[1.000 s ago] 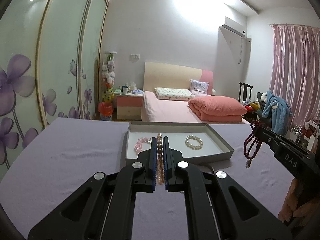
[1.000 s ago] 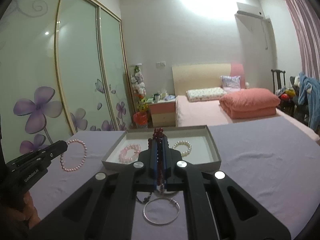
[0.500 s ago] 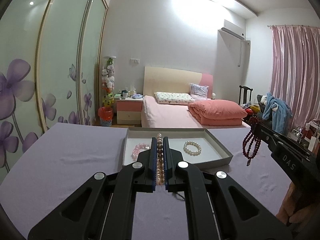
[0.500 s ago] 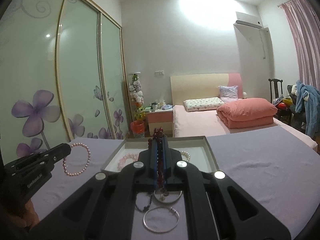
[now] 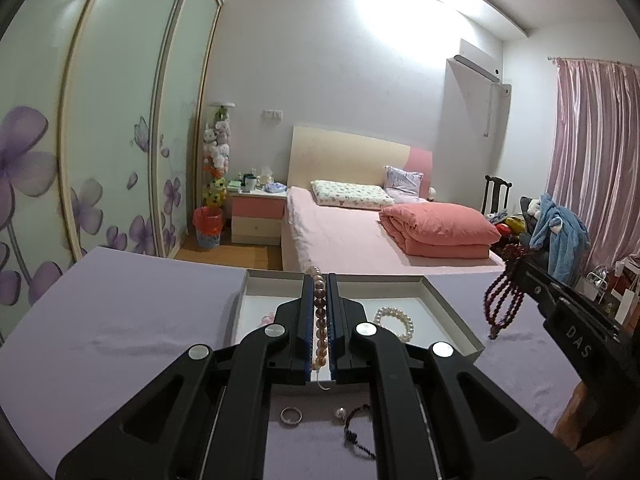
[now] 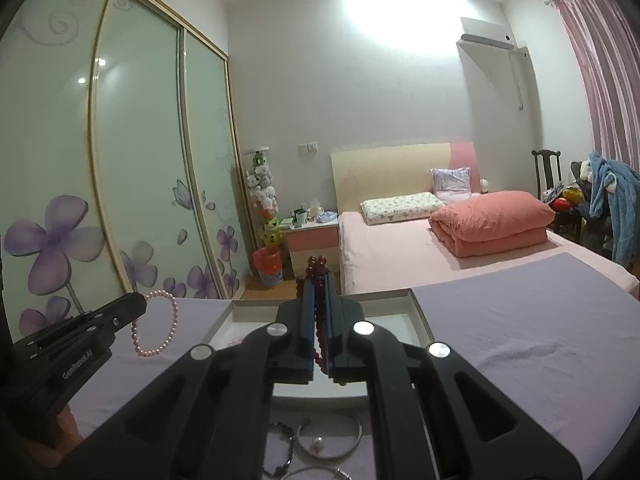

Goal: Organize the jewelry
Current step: 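Carry the pink pearls into the tray with left tool while right tool places red bracelet, then open both tools and withdraw them from the tray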

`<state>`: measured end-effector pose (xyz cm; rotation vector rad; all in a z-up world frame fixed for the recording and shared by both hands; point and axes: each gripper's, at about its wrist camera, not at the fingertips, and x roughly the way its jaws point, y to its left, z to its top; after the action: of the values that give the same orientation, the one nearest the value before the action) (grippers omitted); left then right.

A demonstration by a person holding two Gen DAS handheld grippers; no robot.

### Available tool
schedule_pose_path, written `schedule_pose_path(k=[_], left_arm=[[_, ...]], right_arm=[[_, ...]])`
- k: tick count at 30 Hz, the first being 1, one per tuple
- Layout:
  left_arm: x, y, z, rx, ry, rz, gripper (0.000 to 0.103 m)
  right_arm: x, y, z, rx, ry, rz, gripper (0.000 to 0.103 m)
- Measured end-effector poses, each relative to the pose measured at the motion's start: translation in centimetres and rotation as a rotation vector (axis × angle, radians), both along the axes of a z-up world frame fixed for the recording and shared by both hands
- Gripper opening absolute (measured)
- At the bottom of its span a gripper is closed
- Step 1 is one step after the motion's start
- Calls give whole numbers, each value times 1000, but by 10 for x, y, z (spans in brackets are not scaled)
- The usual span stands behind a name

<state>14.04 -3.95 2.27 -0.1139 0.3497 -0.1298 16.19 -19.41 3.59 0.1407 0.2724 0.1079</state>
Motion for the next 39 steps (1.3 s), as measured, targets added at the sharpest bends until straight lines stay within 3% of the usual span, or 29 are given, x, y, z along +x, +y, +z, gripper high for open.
schedule_pose_path(k=[22,25,26,28,37,39], left_arm=[[84,-11,-37,-2,152,-52,6],[94,-12,-41,-15,189,-50,6],[97,-10,-42,-28,204,-46,7],[101,-6,-45,-56,230,-42,7],[94,22,-42,-121,262,-18,8],[89,26,-39,-117,257,-6,15]], right_arm=[[134,-10,-51,50,229,7,5],[145,-9,-57,64,265,15,14],[149,-10,-59,71,281,23,32],[149,-12,-61,73,281,18,43],[127,-26,-64,84,287,10,42],[119,-28,-63,86,291,15,42]])
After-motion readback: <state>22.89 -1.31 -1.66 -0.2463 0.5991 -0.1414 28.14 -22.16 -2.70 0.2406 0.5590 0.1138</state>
